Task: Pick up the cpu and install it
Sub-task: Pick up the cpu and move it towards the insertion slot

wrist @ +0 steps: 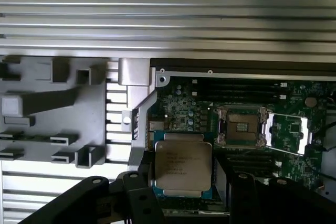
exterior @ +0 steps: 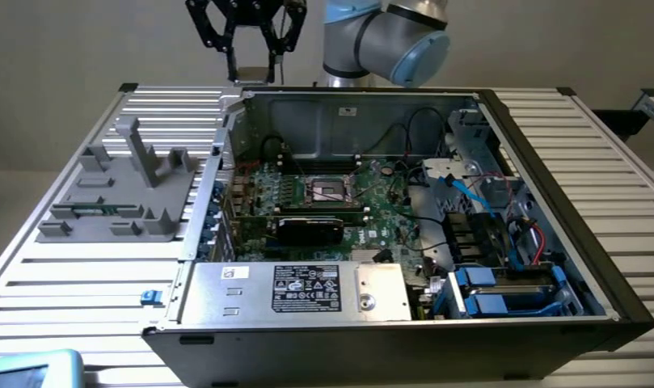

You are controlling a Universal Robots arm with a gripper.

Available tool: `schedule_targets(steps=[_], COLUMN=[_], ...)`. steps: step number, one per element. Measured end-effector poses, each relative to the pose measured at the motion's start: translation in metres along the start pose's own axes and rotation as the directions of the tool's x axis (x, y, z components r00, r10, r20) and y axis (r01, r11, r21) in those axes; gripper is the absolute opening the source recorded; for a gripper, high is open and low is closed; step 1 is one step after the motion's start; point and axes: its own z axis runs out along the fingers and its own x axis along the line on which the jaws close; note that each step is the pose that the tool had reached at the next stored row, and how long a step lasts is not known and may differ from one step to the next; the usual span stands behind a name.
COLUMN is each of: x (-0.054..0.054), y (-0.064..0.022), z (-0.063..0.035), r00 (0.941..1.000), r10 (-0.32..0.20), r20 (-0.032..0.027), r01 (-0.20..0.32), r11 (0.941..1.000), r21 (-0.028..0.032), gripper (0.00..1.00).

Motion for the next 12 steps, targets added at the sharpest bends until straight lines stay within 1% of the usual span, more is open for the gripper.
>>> schedule_targets(steps=[4, 12], x=[-0.015, -0.038], y=[-0.0002, -0.0006], z=[-0.0004, 0.0033], r00=[1.0000, 1.0000], r10=[0.000, 0.000], r20=[0.0016, 0.0044], r01=[0.000, 0.000], r11=[1.0000, 1.0000], r21=[0.0000, 0.0002], gripper=[0.55, 0.55])
